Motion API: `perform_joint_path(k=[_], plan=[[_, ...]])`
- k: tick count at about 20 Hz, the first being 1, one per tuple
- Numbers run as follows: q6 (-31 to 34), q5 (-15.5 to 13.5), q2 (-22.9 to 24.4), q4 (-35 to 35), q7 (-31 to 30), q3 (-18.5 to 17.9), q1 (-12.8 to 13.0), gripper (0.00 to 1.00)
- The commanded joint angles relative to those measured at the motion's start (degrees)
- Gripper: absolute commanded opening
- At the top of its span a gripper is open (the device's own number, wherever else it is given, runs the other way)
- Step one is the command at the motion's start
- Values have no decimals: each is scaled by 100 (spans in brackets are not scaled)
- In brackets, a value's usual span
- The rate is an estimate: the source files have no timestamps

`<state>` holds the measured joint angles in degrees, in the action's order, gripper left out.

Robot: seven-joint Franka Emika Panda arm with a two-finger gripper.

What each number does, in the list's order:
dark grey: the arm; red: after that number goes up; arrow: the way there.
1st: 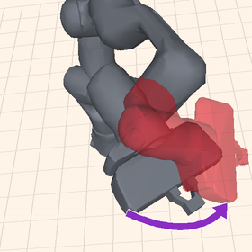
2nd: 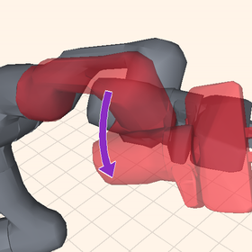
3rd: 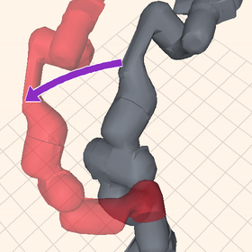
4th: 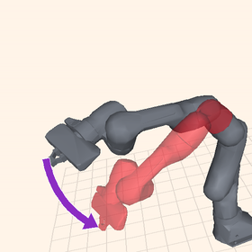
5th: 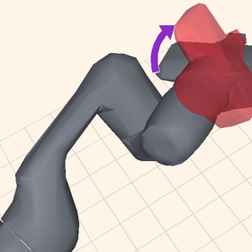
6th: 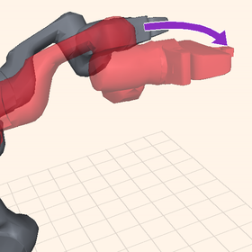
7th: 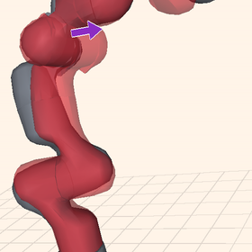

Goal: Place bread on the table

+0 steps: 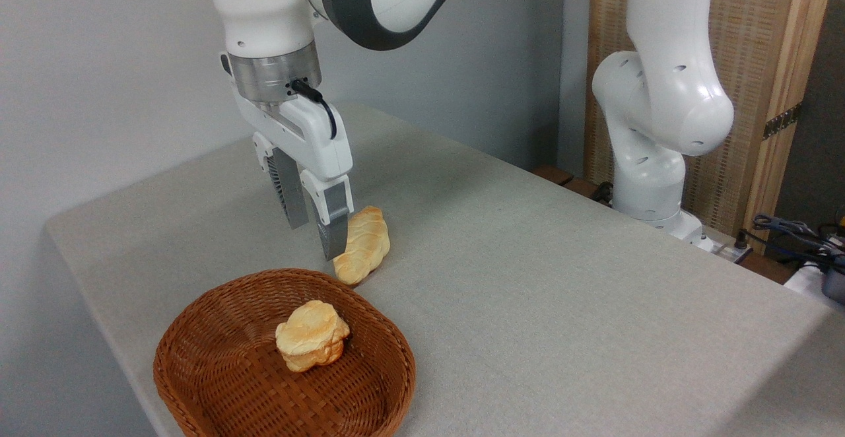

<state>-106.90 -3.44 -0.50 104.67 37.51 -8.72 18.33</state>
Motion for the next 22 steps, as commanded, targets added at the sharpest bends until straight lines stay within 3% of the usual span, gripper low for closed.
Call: perform_joint_path(k=[1, 5, 13, 17, 22], plan=[[108, 71, 23, -43, -77, -51, 22, 100], [56, 71, 23, -61, -77, -77, 13, 100], [-577, 71, -178, -25, -7, -552, 4, 100], [-972, 71, -459, -17, 11, -561, 4, 100], [-1025, 80, -661, -8, 64, -561, 4, 100]])
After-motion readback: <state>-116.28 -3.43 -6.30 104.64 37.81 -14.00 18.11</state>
